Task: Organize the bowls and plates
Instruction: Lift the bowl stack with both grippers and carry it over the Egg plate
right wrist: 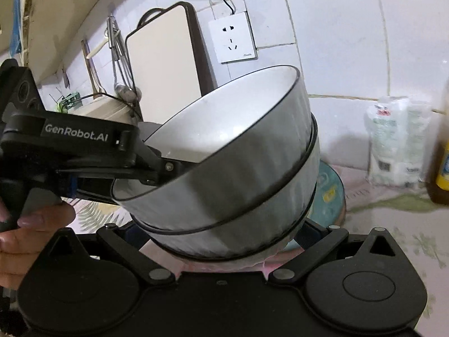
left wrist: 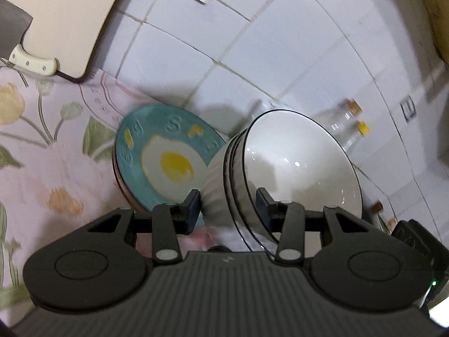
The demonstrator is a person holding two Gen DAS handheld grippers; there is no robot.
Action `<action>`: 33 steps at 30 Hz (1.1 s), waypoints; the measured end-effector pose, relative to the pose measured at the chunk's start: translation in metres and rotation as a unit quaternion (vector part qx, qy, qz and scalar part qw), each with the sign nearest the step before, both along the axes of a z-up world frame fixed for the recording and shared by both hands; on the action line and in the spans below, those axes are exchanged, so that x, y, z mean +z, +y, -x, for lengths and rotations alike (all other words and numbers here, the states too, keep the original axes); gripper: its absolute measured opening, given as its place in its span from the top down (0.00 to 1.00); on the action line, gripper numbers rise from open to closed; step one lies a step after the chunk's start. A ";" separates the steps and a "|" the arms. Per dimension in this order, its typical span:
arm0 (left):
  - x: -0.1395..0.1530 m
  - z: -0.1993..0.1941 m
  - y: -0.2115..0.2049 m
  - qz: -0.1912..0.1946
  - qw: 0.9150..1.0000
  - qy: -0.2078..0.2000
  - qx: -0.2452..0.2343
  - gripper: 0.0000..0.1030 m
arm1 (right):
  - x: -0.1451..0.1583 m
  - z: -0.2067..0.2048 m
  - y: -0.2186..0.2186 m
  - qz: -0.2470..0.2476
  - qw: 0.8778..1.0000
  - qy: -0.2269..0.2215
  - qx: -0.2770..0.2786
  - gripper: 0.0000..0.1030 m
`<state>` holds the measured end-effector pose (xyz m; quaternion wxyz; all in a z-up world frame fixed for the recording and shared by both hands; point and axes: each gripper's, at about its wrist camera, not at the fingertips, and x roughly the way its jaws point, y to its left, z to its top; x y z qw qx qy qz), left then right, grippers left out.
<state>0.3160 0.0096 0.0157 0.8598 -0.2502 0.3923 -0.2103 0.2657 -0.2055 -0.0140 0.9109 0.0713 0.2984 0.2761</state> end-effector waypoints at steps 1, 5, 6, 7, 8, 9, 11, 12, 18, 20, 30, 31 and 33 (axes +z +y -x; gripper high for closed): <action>-0.001 -0.008 0.002 0.000 1.000 0.002 0.003 0.60 | -0.001 -0.007 0.002 0.001 1.000 0.000 0.000 0.00; -0.009 -0.034 0.007 -0.002 1.000 0.012 0.006 0.60 | -0.010 -0.036 0.009 0.001 1.000 0.014 0.004 0.00; -0.014 -0.042 0.009 0.000 1.000 0.018 0.007 0.60 | -0.012 -0.041 0.011 0.003 1.000 0.017 0.003 0.00; -0.019 -0.048 0.010 0.005 1.000 0.024 0.008 0.60 | -0.016 -0.046 0.014 0.007 1.000 0.021 0.002 0.00; -0.024 -0.054 0.011 0.011 0.999 0.030 0.011 0.60 | -0.020 -0.052 0.016 0.010 1.000 0.026 0.000 0.00; -0.031 -0.060 0.013 0.018 0.999 0.039 0.014 0.60 | -0.023 -0.056 0.017 0.013 0.999 0.031 -0.002 0.00; -0.043 -0.068 0.015 0.028 0.998 0.051 0.019 0.60 | -0.031 -0.065 0.021 0.024 0.999 0.042 -0.005 0.00; -0.048 -0.072 0.016 0.030 0.998 0.054 0.020 0.60 | -0.034 -0.068 0.023 0.028 0.999 0.045 -0.006 0.00; -0.062 -0.088 0.018 0.032 0.997 0.068 0.026 0.60 | -0.048 -0.083 0.027 0.035 0.998 0.055 -0.008 0.00; -0.062 -0.090 0.016 0.022 0.998 0.061 0.025 0.60 | -0.050 -0.085 0.027 0.035 0.998 0.057 -0.006 0.00; -0.074 -0.100 0.015 0.024 0.996 0.075 0.037 0.58 | -0.054 -0.095 0.035 0.072 0.996 0.054 -0.010 0.00; -0.075 -0.101 0.015 0.023 0.996 0.074 0.037 0.59 | -0.054 -0.096 0.036 0.078 0.996 0.051 -0.011 0.00; -0.075 -0.100 0.014 0.020 0.997 0.070 0.038 0.59 | -0.055 -0.095 0.039 0.093 0.994 0.045 -0.018 0.01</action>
